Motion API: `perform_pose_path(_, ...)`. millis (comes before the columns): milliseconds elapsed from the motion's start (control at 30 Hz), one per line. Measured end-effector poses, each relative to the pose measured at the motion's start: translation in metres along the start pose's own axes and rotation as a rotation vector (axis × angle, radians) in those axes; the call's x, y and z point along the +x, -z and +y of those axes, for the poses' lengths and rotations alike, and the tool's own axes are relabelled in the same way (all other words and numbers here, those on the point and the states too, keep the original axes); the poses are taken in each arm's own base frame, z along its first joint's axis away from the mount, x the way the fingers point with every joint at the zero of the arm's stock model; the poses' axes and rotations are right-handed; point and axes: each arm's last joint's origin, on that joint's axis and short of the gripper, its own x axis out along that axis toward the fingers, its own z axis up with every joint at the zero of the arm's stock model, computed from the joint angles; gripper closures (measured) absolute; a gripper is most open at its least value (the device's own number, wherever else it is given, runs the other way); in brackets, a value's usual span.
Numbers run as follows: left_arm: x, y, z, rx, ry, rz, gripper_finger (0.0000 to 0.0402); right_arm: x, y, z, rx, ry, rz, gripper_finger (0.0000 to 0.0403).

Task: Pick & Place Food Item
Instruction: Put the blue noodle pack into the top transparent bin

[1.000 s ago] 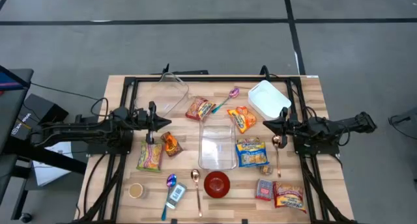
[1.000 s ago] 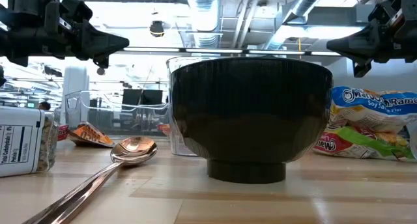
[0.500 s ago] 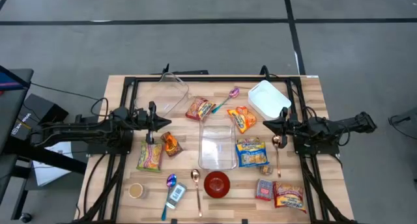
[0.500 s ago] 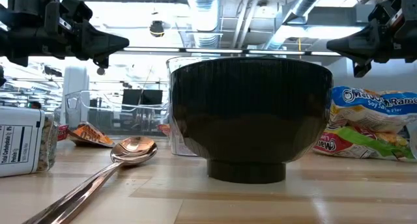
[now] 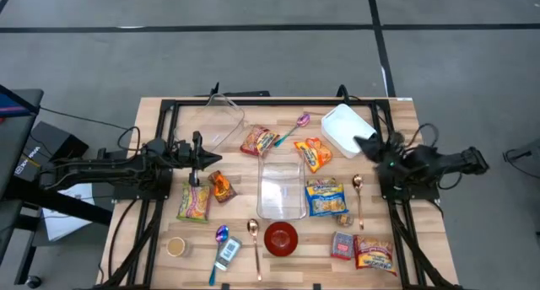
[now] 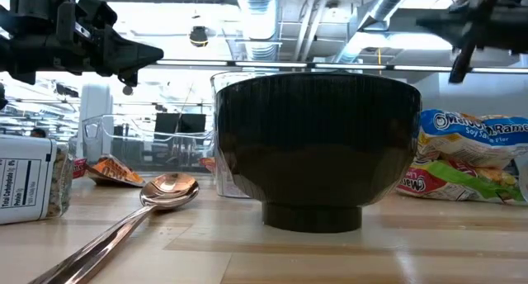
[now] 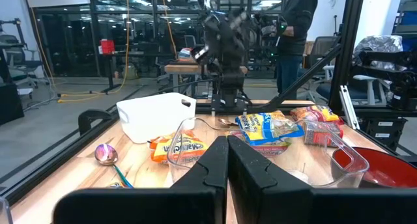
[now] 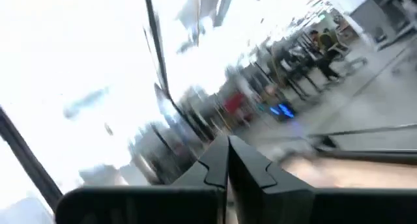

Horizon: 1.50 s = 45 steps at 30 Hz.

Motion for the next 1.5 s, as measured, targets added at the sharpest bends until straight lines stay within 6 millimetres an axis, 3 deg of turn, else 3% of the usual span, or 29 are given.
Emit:
perform_pose_path(133, 0.0, 0.0, 0.0, 0.0, 0.0, 0.0, 0.0401, 0.001, -0.017, 0.009, 0.068, -0.06, -0.109, 0.0398)
perform_pose_path(333, 0.0, 0.0, 0.0, 0.0, 0.0, 0.0, 0.0401, 0.001, -0.016, 0.013, -0.018, -0.159, -0.066, 0.0398)
perform_pose_path(600, 0.0, -0.001, 0.0, 0.002, -0.001, -0.01, 0.0401, 0.0, -0.014, 0.014, 0.079, -0.18, -0.026, 0.0398)
perform_pose_path(767, -0.001, -0.016, -0.001, -0.06, 0.015, -0.165, 0.0401, 0.0, -0.014, 0.015, 0.059, -0.223, -0.005, 0.0398)
perform_pose_path(1033, -0.007, -0.037, -0.003, -0.21, 0.074, -0.387, 0.0401, -0.004, -0.011, 0.025, -0.082, -0.581, 0.124, 0.0398)
perform_pose_path(1233, -0.014, -0.05, -0.006, -0.176, 0.171, -0.514, 0.0401, -0.005, -0.009, 0.025, -0.145, -0.603, 0.132, 0.0398)
perform_pose_path(1500, -0.013, -0.059, -0.006, -0.029, 0.117, -0.563, 0.0395, -0.004, -0.007, 0.023, -0.243, -0.571, 0.118, 0.0398)
